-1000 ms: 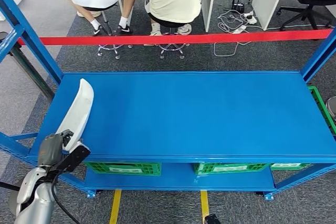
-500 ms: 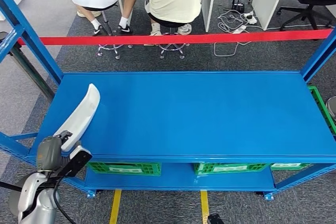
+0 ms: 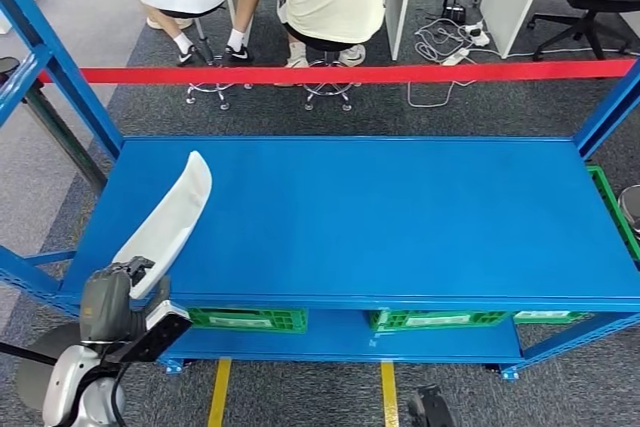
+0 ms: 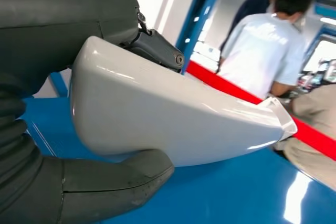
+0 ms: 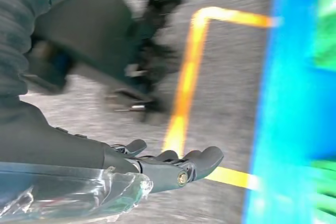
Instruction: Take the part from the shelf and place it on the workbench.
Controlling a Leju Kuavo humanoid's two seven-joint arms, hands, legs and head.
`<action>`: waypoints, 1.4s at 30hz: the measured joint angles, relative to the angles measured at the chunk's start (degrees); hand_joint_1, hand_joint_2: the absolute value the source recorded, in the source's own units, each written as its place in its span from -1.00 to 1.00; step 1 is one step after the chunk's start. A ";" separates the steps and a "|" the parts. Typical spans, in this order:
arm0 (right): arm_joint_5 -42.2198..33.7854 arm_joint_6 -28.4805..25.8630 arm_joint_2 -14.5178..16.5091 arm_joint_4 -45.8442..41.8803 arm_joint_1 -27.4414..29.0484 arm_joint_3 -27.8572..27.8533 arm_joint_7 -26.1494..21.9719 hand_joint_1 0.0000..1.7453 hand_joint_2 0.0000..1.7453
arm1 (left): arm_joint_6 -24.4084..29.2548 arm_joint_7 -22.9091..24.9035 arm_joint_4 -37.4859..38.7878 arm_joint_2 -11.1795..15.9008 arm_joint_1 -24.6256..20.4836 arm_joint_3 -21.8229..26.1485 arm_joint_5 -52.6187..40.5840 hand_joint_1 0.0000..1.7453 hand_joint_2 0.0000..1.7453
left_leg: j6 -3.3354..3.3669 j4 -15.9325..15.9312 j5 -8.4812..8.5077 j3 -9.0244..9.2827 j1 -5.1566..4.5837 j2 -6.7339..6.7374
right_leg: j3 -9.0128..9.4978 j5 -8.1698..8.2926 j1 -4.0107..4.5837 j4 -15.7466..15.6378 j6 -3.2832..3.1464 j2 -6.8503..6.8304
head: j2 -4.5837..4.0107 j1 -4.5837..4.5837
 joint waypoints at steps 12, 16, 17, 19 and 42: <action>-13.40 4.66 1.57 -7.67 -2.36 2.75 -11.53 -1.00 1.00 | 3.38 -1.24 -6.42 -1.67 6.93 -6.24 -1.06 1.00 1.00 | -4.32 2.92 0.19 -2.64 1.90 -0.20 | 3.25 2.25 -1.80 -3.97 0.02 0.86 | 0.00 -0.12; -16.74 4.85 1.85 -10.39 -1.96 6.01 -11.59 -1.00 1.00 | 3.80 -1.24 -7.09 -1.93 7.41 -6.83 -1.41 1.00 1.00 | -3.78 13.86 -7.77 -7.30 1.25 0.01 | 1.30 3.69 -1.35 -3.96 -2.00 0.38 | 0.00 -0.81; -18.22 4.69 1.89 -11.18 -1.65 7.08 -11.60 -1.00 1.00 | 3.99 -1.24 -7.14 -2.00 7.53 -6.93 -1.53 1.00 1.00 | -3.53 17.42 -9.60 -8.54 0.96 0.00 | 0.71 4.10 -1.15 -3.96 -2.19 0.22 | 0.00 -0.92; -20.99 3.90 1.90 -12.74 -0.97 9.68 -11.60 -1.00 1.00 | 4.33 -1.31 -7.18 -2.23 8.01 -7.00 -1.64 1.00 1.00 | -2.83 19.18 -10.18 -8.16 0.45 0.00 | -0.45 4.99 -0.76 -3.96 -2.24 0.03 | 0.00 -0.99; -29.88 1.17 1.96 -20.90 2.57 24.46 -11.65 -1.00 1.00 | 5.05 -10.38 -7.66 -7.25 11.06 -5.11 4.44 1.00 1.00 | -1.22 3.69 3.11 -6.22 -1.12 0.88 | 8.04 -0.64 1.08 -6.87 -1.79 -0.83 | 0.01 0.00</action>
